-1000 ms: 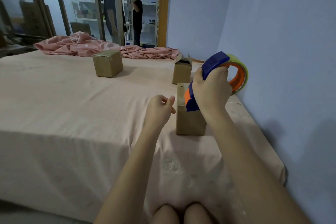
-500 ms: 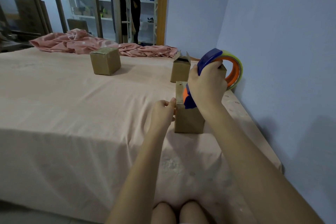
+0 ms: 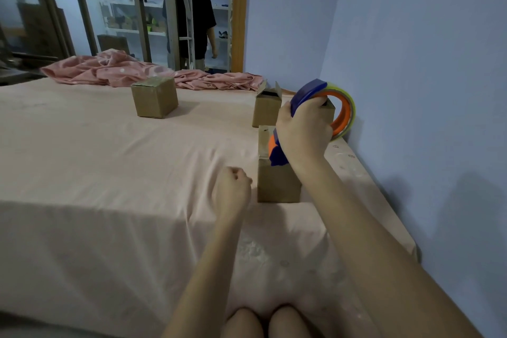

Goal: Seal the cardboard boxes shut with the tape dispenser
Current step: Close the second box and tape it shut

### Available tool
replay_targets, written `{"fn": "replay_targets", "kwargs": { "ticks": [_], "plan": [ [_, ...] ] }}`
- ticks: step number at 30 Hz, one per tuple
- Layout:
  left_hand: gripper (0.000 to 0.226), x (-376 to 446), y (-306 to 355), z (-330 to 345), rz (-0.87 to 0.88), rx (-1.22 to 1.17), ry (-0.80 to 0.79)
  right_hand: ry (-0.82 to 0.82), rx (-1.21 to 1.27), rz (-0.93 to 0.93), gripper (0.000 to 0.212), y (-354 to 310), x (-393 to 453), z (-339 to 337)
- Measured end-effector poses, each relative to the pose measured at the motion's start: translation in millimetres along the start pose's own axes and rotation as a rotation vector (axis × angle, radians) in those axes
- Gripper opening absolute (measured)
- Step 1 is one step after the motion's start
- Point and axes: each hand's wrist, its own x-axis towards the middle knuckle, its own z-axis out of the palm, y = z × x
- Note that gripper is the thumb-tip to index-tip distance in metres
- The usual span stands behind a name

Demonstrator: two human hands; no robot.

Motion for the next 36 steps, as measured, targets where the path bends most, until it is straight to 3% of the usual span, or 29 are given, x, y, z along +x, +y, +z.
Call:
{"fn": "replay_targets", "kwargs": {
  "ticks": [1, 4, 10, 13, 16, 19, 23, 29, 34, 36],
  "plan": [
    [0.024, -5.7, 3.5, 0.4, 0.075, -0.144, 0.029, -0.001, -0.002, 0.004, 0.038, 0.1, 0.1, 0.3],
    [0.044, -25.0, 15.1, 14.3, 0.183, -0.387, -0.155, 0.002, -0.008, 0.0, 0.038, 0.3, 1.3, 0.8],
    [0.06, -34.5, 1.2, 14.8, 0.263, -0.287, -0.275, 0.0, -0.021, 0.006, 0.041, 4.8, 2.4, 0.9],
    [0.074, -27.8, 4.1, 6.9, 0.511, 0.162, -0.129, -0.003, -0.019, 0.008, 0.042, 5.3, 2.7, 2.1],
    [0.058, -26.2, 16.3, 7.1, 0.838, 0.659, 0.038, -0.005, -0.02, -0.012, 0.042, 4.6, 3.0, 1.3],
    [0.048, -21.2, 22.5, 2.2, 1.052, 0.923, 0.239, -0.036, 0.002, 0.005, 0.039, 10.5, 5.7, -0.8],
    [0.038, -16.3, 25.9, -4.2, 1.063, 1.025, 0.177, -0.105, 0.136, 0.044, 0.022, 23.1, 10.0, -2.4],
    [0.034, -15.6, 31.5, -4.6, 0.979, 1.159, 0.1, -0.083, 0.472, 0.228, 0.016, 41.6, 4.0, -7.5],
    [0.023, -21.3, 33.8, -7.5, 1.007, 1.298, 0.174, -0.028, 0.785, 0.626, 0.019, 55.5, 1.0, -9.6],
    [0.024, -17.2, 31.4, -6.8, 0.98, 1.306, 0.163, 0.018, 0.826, 0.649, 0.017, 55.1, -0.9, -8.8]
  ]
}}
